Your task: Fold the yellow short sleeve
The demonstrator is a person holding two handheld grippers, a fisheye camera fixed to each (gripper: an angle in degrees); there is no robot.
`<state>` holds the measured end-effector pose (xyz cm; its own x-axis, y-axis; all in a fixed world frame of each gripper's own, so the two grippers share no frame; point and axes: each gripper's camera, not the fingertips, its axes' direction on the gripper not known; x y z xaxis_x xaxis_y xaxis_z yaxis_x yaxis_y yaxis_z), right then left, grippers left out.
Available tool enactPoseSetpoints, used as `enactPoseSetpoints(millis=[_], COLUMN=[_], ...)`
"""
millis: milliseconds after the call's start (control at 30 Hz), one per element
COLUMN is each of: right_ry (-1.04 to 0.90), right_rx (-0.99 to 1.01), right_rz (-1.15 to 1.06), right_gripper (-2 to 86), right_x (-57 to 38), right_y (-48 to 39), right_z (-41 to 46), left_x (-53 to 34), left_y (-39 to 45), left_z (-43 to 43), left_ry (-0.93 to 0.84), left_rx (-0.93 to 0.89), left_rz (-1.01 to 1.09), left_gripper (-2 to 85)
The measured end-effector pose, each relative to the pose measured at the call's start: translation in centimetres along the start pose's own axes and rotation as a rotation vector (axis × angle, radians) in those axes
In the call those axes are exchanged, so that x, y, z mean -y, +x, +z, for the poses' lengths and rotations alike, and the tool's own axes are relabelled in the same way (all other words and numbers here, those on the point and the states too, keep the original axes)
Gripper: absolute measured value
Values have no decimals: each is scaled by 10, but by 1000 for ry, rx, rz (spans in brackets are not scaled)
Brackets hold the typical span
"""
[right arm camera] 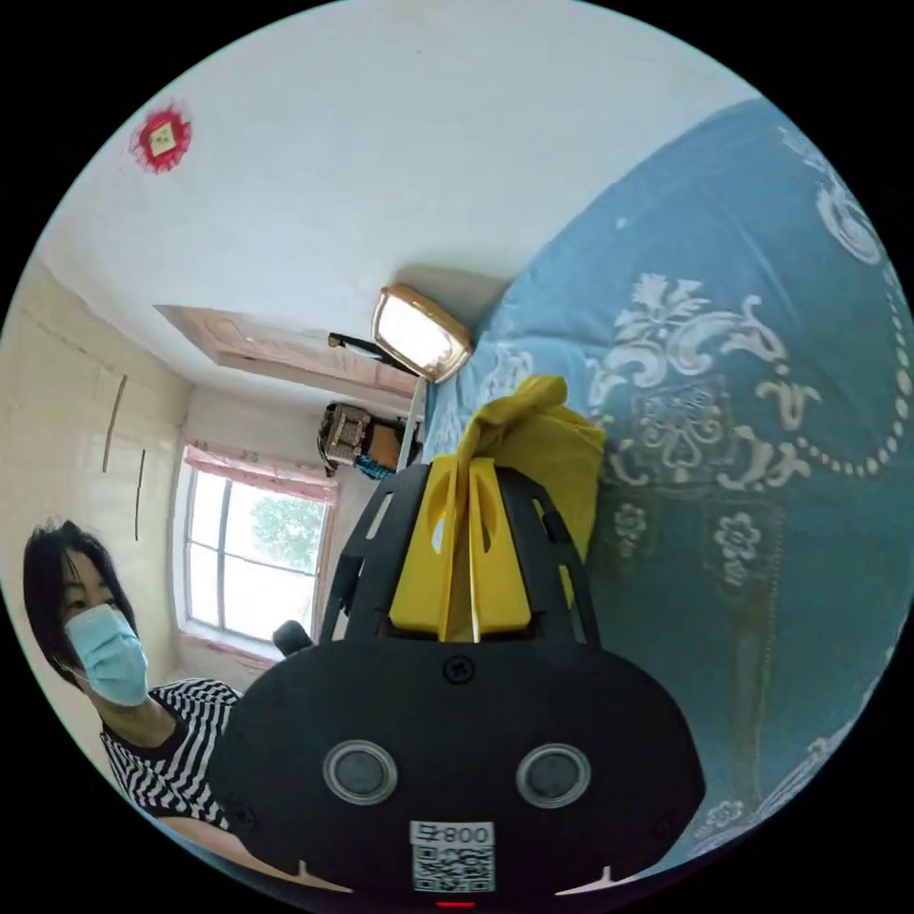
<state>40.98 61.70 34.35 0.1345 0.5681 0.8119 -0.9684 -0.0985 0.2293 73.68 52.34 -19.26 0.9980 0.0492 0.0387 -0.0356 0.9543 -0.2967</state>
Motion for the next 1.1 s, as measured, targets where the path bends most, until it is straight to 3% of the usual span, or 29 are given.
enactPoseSetpoints(millis=[167, 400, 667, 1100], right_ry=[-98, -250, -380, -539], right_rx=[-4, -29, -117, -276], right_rz=[-118, -133, -132, -153], right_gripper=[15, 15, 16, 27], right_x=[18, 25, 22, 17], right_y=[-83, -135, -171, -201], right_z=[124, 284, 431, 580], left_x=[-41, -120, -190, -274], left_y=[-81, -201, -295, -391], left_z=[-120, -257, -350, -470], left_ry=[147, 316, 405, 492], left_rx=[-6, -29, -108, -195], left_rz=[-184, -472, -677, -844], left_gripper=[9, 8, 10, 16])
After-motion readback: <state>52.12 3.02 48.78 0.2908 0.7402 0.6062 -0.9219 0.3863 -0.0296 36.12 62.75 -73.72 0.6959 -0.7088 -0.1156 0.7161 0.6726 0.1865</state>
